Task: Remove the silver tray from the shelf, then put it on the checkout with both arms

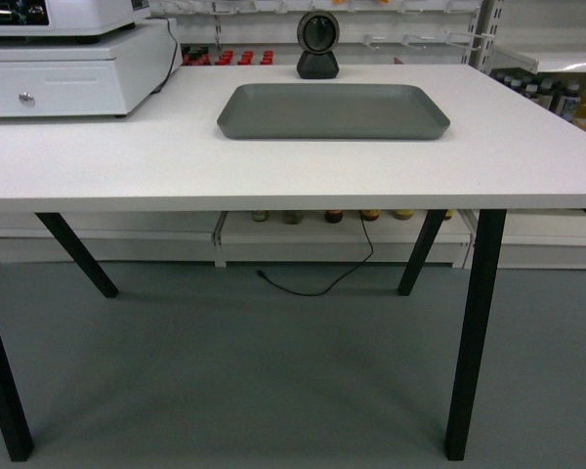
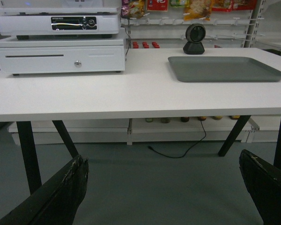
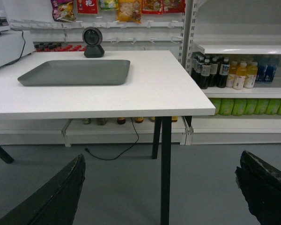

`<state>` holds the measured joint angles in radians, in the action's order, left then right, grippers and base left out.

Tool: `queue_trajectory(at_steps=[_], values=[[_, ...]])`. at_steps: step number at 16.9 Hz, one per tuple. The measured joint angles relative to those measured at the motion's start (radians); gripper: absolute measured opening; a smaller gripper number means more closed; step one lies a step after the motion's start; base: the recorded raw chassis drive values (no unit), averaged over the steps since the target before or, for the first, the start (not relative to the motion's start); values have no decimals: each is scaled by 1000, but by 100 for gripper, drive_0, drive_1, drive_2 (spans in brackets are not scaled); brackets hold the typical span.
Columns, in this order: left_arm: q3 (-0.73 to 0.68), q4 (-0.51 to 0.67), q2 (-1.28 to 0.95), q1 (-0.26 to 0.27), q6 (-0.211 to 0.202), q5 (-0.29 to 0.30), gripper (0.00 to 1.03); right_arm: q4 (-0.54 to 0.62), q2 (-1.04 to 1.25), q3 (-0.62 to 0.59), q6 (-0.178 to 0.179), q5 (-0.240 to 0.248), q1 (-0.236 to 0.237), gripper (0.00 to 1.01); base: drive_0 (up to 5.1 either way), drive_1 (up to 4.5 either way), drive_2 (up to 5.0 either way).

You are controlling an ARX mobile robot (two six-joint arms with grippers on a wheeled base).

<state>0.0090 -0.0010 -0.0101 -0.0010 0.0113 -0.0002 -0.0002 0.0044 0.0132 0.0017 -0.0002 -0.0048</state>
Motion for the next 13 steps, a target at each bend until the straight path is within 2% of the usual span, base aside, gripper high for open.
queue_trajectory(at_steps=[13], values=[[0,-2,0,0,-1,-1,98,-3,0,0,-2,0,0,98,0,0,0]])
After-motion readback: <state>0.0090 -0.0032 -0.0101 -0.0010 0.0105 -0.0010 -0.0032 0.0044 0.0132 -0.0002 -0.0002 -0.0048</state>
